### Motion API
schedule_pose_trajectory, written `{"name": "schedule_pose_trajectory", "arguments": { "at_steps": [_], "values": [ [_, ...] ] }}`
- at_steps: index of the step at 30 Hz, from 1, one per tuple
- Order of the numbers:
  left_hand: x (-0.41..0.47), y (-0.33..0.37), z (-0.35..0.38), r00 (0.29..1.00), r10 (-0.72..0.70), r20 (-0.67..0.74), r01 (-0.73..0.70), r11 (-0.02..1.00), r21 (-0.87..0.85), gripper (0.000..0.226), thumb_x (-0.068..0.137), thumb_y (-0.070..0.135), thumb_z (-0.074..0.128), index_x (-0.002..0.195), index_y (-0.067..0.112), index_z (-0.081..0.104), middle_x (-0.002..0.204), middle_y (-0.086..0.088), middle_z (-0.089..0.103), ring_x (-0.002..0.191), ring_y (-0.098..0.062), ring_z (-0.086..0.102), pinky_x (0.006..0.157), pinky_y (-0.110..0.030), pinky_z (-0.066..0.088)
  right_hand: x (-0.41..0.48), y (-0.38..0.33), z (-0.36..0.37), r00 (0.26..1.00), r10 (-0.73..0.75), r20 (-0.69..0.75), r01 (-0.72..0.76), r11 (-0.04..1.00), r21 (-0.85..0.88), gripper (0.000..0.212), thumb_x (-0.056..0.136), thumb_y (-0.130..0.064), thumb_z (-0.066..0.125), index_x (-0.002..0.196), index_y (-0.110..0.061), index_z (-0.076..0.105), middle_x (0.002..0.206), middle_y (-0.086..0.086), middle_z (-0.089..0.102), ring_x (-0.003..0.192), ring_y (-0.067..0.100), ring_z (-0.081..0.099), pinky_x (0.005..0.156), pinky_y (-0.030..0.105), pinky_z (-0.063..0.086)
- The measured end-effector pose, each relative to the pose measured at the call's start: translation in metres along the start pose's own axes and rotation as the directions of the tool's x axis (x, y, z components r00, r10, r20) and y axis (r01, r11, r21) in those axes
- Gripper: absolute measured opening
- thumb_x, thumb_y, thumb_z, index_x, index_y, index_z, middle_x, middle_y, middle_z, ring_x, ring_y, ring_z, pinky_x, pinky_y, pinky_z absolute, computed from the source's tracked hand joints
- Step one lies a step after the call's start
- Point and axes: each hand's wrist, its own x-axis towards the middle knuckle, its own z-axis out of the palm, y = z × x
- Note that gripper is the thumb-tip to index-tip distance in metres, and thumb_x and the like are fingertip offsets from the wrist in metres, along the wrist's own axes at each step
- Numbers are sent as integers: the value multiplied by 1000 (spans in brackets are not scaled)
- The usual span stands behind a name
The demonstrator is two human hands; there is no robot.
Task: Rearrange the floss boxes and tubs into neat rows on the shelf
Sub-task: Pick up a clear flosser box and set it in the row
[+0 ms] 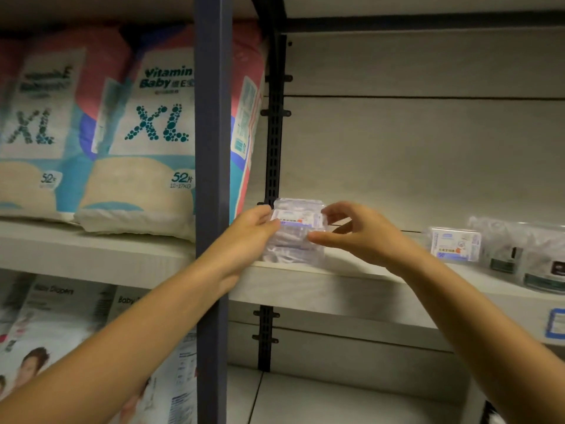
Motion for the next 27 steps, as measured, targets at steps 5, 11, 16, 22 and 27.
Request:
{"name": "schedule_pose_trajectory", "arguments": {
  "at_steps": [5,11,16,22,27],
  "values": [
    [0,7,-2,983,168,-76,-181,956,-231,33,91,8,53,123,18,55,98,19,67,91,9,62,72,-5,50,-12,-2,-15,972,-176,-158,188,980,67,63,71,-28,75,126,-23,43,119,-13,49,87,4,61,70,21,57],
    [0,8,1,977,201,-79,-215,921,-325,39,84,4,61,122,11,57,116,-3,67,106,-11,64,76,-14,55,-33,1,-21,891,-342,-298,356,934,-9,61,68,-21,79,115,-31,40,122,-9,50,94,4,62,72,13,53],
    [-2,5,11,977,205,-65,-215,925,-313,38,83,3,62,119,13,59,114,-6,67,103,-14,66,83,-20,55,-46,6,-29,920,-300,-254,317,948,29,53,73,-20,75,114,-28,43,123,-12,51,96,2,62,75,13,53],
    [9,26,42,943,332,-8,-329,933,-147,38,84,5,63,118,20,58,118,-3,64,101,-10,64,84,-17,53,-45,14,-73,942,-248,-227,240,969,-59,34,84,-22,64,116,-19,55,116,-9,59,87,9,68,76,16,55],
    [38,47,84,899,429,86,-436,862,259,40,85,5,61,125,11,55,117,-2,58,92,-11,56,77,-11,46,-20,40,-122,977,-205,-60,177,934,-311,33,81,-21,69,113,-16,64,108,-1,66,91,16,67,80,13,50]
  ]
}}
